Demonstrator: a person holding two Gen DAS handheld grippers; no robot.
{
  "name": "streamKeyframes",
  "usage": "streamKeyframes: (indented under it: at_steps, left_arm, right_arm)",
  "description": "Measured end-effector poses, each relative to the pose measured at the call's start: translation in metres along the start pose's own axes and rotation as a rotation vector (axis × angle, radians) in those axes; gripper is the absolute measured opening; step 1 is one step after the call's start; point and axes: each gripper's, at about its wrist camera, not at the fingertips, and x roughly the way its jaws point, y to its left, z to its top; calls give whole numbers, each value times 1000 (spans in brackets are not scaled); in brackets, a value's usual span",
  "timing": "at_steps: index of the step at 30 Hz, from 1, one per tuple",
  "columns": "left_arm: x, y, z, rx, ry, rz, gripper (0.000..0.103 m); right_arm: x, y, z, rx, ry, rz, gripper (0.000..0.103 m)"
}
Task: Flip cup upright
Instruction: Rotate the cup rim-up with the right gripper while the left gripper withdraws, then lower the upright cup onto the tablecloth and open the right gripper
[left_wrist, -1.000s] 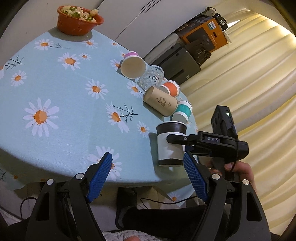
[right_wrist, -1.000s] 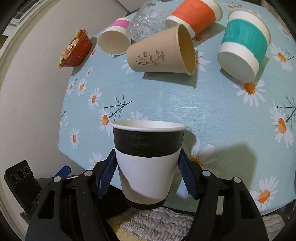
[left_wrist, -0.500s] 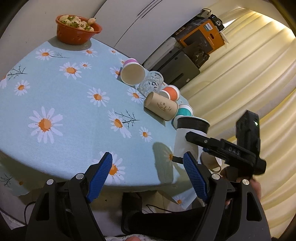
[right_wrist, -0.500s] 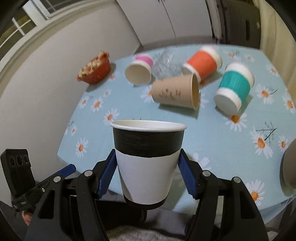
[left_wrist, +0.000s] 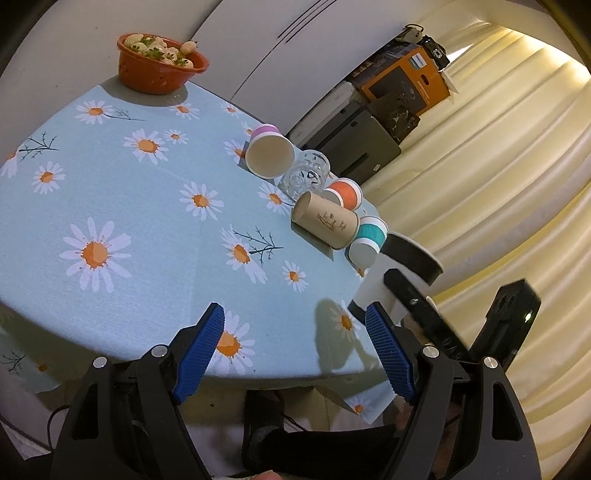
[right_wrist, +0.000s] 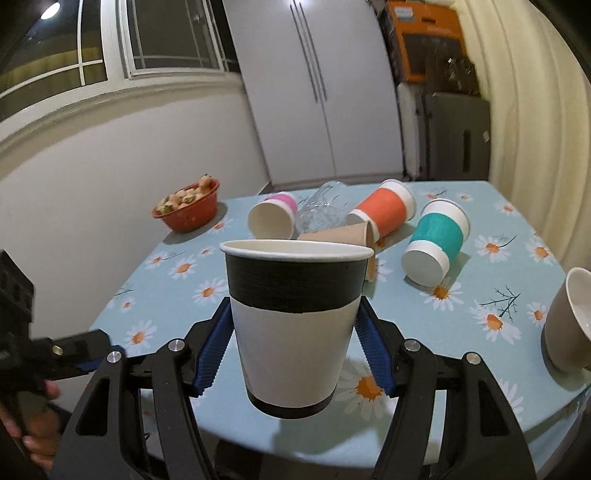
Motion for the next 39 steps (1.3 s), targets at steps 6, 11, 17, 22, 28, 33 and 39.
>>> streamKeyframes:
  at_steps: [6, 11, 17, 22, 28, 33, 39]
  left_arm:
    - [-2, 3, 1, -5, -13, 3, 77]
    - [-3, 4, 1, -7, -22, 14, 77]
    - [-1, 2, 0, 0, -23, 23, 77]
    - [1, 3, 0, 3, -21, 32, 77]
    - [2, 4, -1, 4, -21, 44, 77]
    - [3, 2, -1, 12, -20, 51, 77]
    - [2, 3, -1, 14, -21, 55, 77]
  right_arm:
    - [9, 14, -20, -94, -133, -83, 65]
    - [18, 13, -34, -100, -178, -91, 65]
    - [27, 8, -43, -104, -196, -124, 66]
    - [34, 6, -49, -107, -206, -145, 66]
    - [37, 11, -55, -138, -195, -155, 66]
    - [36, 10, -56, -138, -190, -147, 66]
    - [38, 11, -58, -148, -162, -146, 66]
